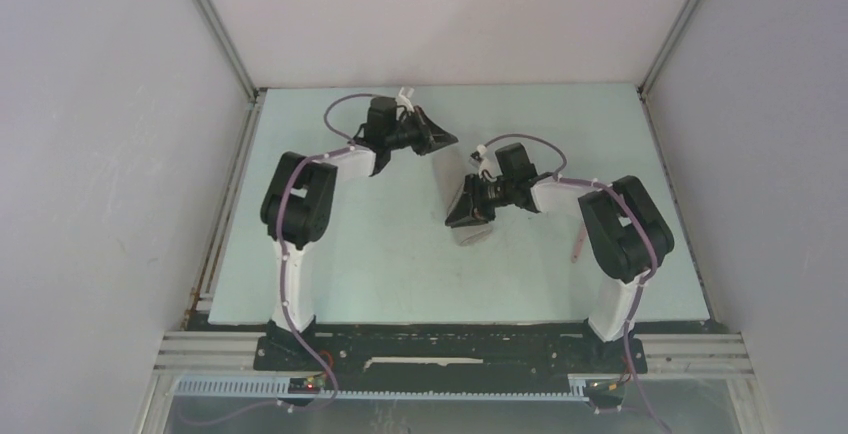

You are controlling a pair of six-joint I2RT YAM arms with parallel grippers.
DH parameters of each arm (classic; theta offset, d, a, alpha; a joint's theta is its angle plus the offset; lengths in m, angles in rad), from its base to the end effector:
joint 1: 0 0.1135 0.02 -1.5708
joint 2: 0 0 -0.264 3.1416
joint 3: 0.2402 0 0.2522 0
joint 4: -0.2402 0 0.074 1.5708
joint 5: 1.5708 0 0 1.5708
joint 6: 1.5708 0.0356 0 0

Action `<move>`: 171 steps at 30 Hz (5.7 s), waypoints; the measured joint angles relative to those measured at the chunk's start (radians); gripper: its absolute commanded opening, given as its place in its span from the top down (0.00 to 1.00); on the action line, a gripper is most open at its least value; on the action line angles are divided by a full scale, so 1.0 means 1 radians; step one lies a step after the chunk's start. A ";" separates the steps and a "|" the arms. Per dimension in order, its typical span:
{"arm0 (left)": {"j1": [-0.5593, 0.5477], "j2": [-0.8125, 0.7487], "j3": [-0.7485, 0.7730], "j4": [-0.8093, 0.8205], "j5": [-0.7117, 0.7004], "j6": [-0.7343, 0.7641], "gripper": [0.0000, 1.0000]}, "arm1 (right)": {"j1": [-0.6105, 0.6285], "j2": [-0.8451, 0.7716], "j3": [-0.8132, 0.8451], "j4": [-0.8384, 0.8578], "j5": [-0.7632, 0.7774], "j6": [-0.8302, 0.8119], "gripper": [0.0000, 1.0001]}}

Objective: Fold the napkin into a case and place the utensils inside
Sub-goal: Smooth out the smaller rectangle-folded napkin at the center of the board, then move the smaller rectangle folded napkin to the center of the board, then pick up the fork from the center of the board.

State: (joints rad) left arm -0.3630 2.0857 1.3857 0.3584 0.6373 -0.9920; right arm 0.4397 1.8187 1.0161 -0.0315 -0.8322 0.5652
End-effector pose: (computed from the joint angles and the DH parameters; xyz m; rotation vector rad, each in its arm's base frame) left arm 0.4344 -0.1877 0.1970 -0.1842 2.1431 -1.4653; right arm 0.3181 0.1787 0.1624 -0.2701 2.5341 1.4399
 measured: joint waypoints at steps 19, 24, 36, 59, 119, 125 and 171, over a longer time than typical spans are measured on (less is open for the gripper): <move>-0.001 0.328 0.204 -0.061 -0.011 -0.154 1.00 | -0.100 0.106 -0.219 0.343 -0.097 0.132 0.66; 0.004 0.328 0.217 -0.093 -0.007 -0.144 0.98 | -0.074 0.018 -0.220 0.309 -0.085 0.133 0.62; 0.013 0.285 0.289 -0.266 -0.002 -0.003 0.67 | -0.011 0.008 -0.159 0.282 -0.060 0.132 0.59; 0.062 -0.623 -0.310 -0.436 -0.192 0.207 0.40 | 0.323 -0.031 0.032 -0.266 0.694 0.036 0.75; 0.027 -1.009 -0.515 -0.497 -0.232 0.208 0.36 | 0.101 0.528 0.922 -0.606 0.636 -0.166 0.38; 0.027 -1.011 -0.515 -0.497 -0.222 0.208 0.35 | 0.133 0.374 0.667 -0.566 0.595 -0.198 0.38; -0.250 -0.959 -0.571 -0.462 -0.129 0.258 0.32 | -0.575 -0.096 0.188 -0.821 0.904 -0.092 0.53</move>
State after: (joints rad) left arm -0.6132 1.1267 0.8150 -0.1032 0.5083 -0.7338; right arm -0.1356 1.7229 1.2041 -0.8528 0.0723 0.4732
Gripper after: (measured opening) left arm 0.675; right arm 0.462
